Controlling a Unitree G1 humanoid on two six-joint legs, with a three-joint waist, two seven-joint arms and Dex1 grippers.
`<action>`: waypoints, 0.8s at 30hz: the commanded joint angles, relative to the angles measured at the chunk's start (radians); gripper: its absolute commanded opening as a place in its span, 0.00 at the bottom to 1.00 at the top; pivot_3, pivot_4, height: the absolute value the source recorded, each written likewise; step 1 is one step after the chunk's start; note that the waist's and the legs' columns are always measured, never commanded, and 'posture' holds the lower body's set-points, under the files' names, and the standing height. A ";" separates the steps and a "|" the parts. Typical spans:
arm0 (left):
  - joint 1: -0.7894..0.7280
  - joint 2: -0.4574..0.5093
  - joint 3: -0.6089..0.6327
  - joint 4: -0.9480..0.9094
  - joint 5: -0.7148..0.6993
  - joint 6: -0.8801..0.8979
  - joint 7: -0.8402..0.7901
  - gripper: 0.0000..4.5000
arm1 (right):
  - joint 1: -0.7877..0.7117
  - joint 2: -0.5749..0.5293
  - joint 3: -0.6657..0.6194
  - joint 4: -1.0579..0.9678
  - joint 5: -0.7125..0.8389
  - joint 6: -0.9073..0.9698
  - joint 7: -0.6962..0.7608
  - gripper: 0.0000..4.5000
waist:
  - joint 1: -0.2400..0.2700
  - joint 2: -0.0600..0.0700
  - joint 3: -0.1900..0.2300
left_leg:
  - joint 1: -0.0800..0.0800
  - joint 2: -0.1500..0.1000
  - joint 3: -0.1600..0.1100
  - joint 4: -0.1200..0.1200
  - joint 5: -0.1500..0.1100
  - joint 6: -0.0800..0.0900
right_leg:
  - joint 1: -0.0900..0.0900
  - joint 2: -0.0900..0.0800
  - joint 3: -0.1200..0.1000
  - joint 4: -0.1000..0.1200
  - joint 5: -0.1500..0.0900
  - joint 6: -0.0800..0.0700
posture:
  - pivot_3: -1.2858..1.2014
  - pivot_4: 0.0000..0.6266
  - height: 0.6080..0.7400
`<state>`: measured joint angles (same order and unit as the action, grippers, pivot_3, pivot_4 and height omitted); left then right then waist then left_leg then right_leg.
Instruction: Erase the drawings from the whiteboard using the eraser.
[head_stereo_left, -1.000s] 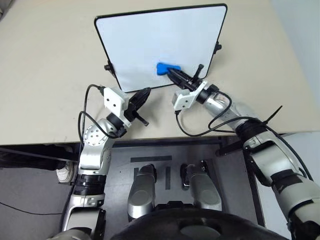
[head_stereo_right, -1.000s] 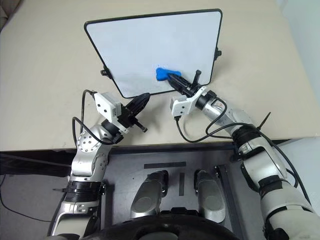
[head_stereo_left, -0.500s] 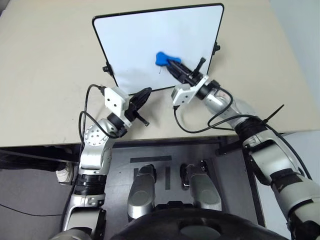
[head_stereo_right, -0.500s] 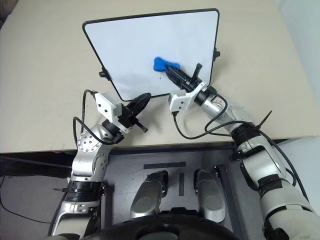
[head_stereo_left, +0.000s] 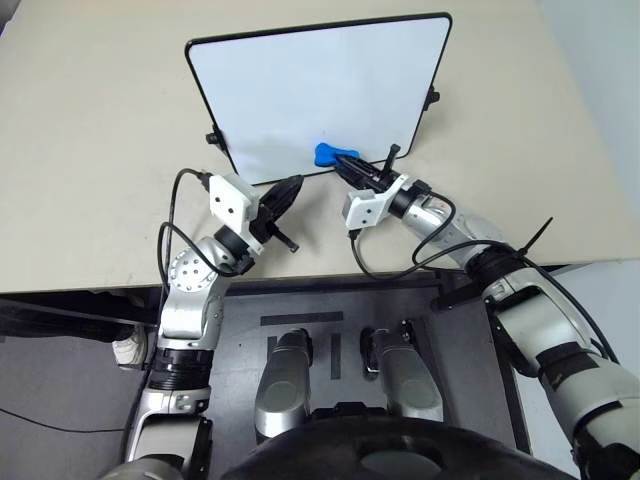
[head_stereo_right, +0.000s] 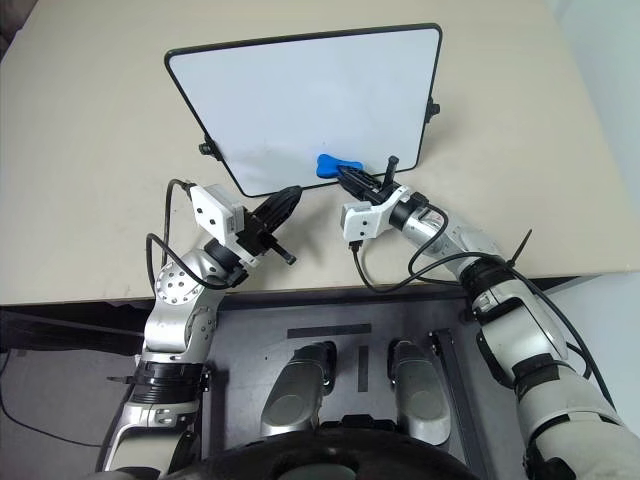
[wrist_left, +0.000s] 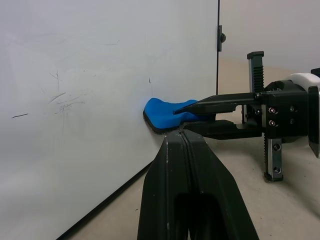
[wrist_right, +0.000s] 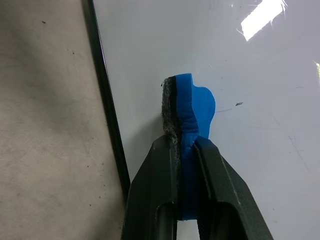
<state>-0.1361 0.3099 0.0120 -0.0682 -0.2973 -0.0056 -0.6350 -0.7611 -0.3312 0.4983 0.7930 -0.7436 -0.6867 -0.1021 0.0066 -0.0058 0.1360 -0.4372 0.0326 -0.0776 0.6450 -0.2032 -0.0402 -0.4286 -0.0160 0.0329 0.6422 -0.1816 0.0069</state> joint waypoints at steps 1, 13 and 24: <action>-0.017 -0.003 -0.002 -0.018 -0.003 -0.018 -0.006 0.00 | -0.047 -0.016 -0.047 -0.070 -0.005 0.018 -0.092 0.03 | 0.000 0.000 0.000 | 0.000 0.000 0.000 0.000 0.000 0.000 | 0.000 0.000 0.000 0.000 0.000 0.000 | 0.52 0.24 1.00; -0.018 -0.006 0.002 -0.019 -0.001 -0.022 -0.009 0.00 | 0.018 -0.075 -0.097 -0.234 0.040 0.025 -0.114 0.03 | 0.004 0.000 0.000 | -0.001 0.000 0.000 0.000 0.002 0.004 | 0.000 0.000 0.000 -0.001 -0.001 0.001 | 0.52 0.24 1.00; -0.019 0.019 0.021 -0.004 -0.015 -0.018 -0.038 0.00 | 0.562 -0.374 -0.300 -0.842 0.757 0.381 0.579 0.03 | 0.019 -0.001 -0.001 | -0.008 0.000 0.004 0.001 0.002 0.012 | 0.001 0.000 -0.001 -0.012 -0.005 0.008 | 0.52 0.24 1.00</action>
<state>-0.1474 0.3212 0.0263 -0.0588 -0.3009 -0.0135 -0.6581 -0.2229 -0.6778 0.2575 0.0560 -0.0758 -0.3709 0.4073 0.0256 -0.0073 0.1351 -0.4450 0.0323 -0.0737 0.6459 -0.2025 -0.0281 -0.4274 -0.0162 0.0321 0.6298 -0.1874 0.0148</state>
